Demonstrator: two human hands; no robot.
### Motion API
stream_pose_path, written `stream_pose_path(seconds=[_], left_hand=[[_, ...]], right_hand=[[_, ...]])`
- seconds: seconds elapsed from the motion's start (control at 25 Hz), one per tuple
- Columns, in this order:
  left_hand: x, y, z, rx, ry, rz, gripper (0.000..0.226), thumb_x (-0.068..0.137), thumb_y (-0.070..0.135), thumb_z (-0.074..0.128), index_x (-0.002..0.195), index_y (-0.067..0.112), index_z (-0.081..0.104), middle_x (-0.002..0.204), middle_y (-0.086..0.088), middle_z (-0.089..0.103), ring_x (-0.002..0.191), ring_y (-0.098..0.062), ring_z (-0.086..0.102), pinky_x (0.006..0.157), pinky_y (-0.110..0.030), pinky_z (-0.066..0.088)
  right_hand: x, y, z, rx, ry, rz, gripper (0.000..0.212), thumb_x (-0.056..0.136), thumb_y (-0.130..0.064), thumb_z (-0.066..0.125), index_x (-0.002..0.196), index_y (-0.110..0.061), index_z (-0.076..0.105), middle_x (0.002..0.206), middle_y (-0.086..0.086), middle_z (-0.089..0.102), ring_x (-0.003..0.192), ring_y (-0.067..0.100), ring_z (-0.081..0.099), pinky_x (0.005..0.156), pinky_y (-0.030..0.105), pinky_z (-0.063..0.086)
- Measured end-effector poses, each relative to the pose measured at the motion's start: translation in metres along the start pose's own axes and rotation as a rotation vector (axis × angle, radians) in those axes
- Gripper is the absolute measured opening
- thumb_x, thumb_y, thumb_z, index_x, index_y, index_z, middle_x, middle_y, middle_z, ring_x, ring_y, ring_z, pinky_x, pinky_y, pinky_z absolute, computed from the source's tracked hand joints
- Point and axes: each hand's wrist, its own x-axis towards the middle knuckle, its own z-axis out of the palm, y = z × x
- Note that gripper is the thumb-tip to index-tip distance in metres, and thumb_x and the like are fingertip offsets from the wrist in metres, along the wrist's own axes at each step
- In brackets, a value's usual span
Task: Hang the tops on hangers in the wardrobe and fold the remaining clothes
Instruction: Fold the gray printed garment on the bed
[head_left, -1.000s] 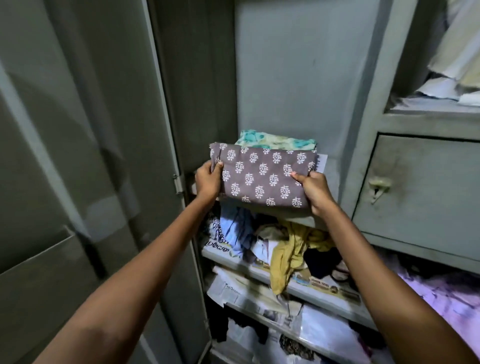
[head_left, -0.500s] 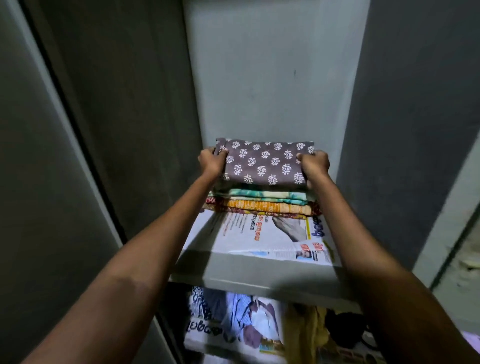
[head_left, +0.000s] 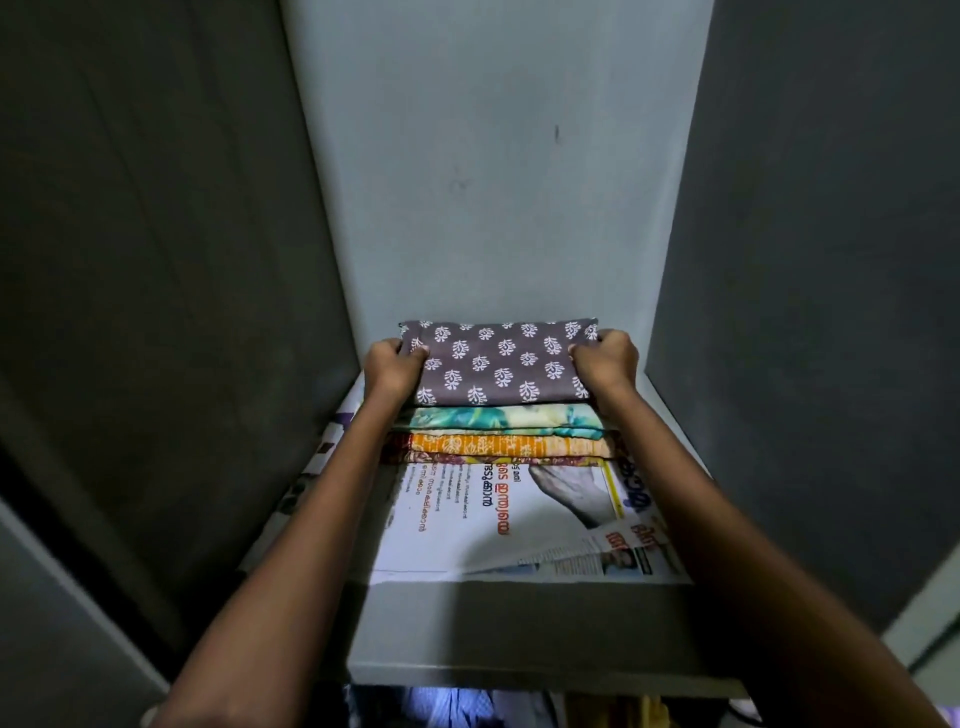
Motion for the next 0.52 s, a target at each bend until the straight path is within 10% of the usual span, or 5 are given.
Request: stream_pose_path(seconds=[0.2, 0.32, 0.52], left_hand=[[-0.012, 0.014, -0.005, 0.323, -0.108, -0.043, 0.027, 0.089, 0.022, 0.059, 0.109, 0.004, 0.056, 0.112, -0.016, 0.057, 0.11, -0.032, 0.054, 0.083, -0.034, 0.042], [-0.009, 0.054, -0.002, 0.435, 0.091, 0.342, 0.044, 0.093, 0.018, 0.049, 0.135, 0.007, 0.041, 0.14, -0.013, 0.042, 0.127, -0.031, 0.041, 0.103, -0.038, 0.032], [-0.02, 0.024, 0.04, 0.811, -0.36, 0.455, 0.053, 0.101, 0.043, 0.02, 0.15, 0.028, 0.01, 0.159, 0.0, 0.004, 0.146, -0.02, -0.003, 0.115, -0.046, -0.005]], right_hand=[[-0.015, -0.01, -0.013, -0.394, -0.044, -0.024, 0.026, 0.082, -0.014, 0.058, 0.106, -0.003, 0.062, 0.114, 0.017, 0.062, 0.102, 0.033, 0.059, 0.078, 0.033, 0.047], [-0.008, -0.055, -0.016, -0.655, 0.005, -0.256, 0.044, 0.09, -0.024, 0.053, 0.129, -0.004, 0.045, 0.137, 0.016, 0.041, 0.127, 0.034, 0.037, 0.1, 0.04, 0.034], [-0.024, -0.016, 0.032, -0.93, -0.283, -0.357, 0.059, 0.099, -0.043, 0.023, 0.15, -0.013, 0.013, 0.158, 0.005, 0.009, 0.145, 0.027, 0.002, 0.114, 0.055, 0.002]])
